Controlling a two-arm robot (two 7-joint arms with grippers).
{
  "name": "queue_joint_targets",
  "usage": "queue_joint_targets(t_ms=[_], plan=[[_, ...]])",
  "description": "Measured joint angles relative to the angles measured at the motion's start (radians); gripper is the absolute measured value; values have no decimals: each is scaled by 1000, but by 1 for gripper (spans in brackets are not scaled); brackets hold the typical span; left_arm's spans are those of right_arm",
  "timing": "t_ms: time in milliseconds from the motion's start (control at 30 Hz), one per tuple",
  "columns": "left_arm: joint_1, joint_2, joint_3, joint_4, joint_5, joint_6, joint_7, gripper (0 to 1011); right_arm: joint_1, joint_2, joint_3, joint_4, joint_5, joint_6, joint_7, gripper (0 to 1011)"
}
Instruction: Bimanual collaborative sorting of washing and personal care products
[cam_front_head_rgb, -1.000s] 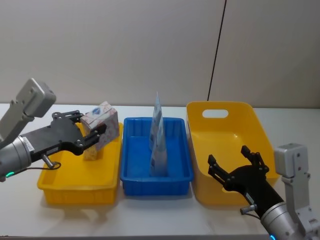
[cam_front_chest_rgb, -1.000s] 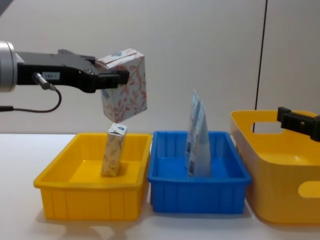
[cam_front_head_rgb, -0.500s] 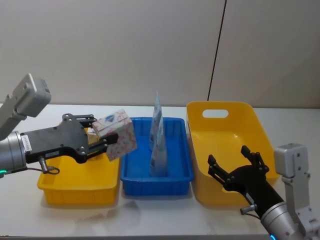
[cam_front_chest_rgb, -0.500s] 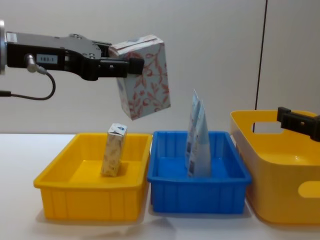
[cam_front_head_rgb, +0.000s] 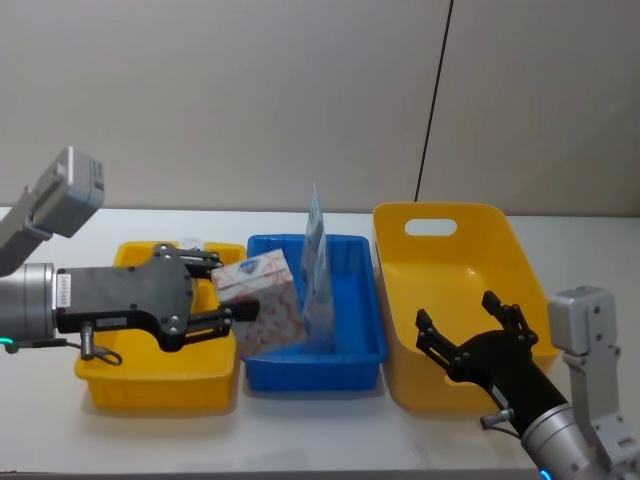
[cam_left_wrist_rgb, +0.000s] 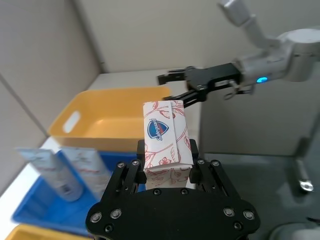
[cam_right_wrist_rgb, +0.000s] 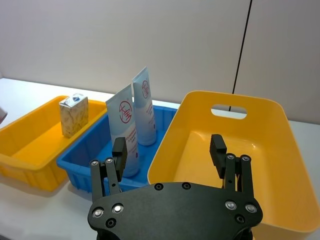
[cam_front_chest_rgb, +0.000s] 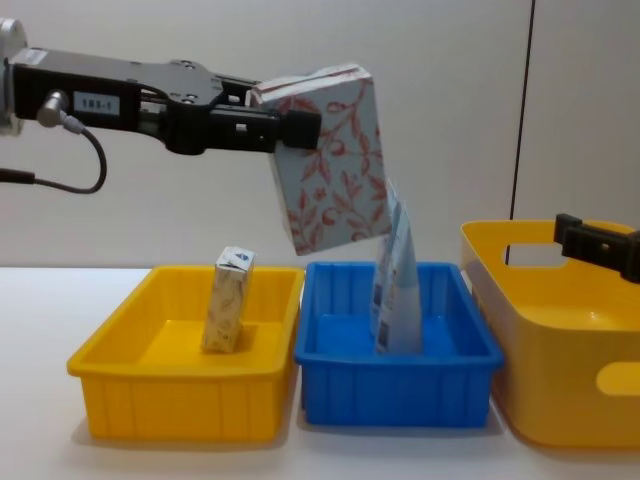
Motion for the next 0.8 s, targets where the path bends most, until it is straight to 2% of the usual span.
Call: queue_joint_targets(t_ms=[300,333,600,800], plan=[[-79,-25,65,75,-36,16,-153,410,0,0,0,0,0,0,0,1003],[-79,-25,65,75,-36,16,-153,410,0,0,0,0,0,0,0,1003],[-165,-70,139,178,-47,35,-283,410,0,0,0,0,0,0,0,1003],[-199,-88,170,225,-46,42,-323,410,0,0,0,0,0,0,0,1003]])
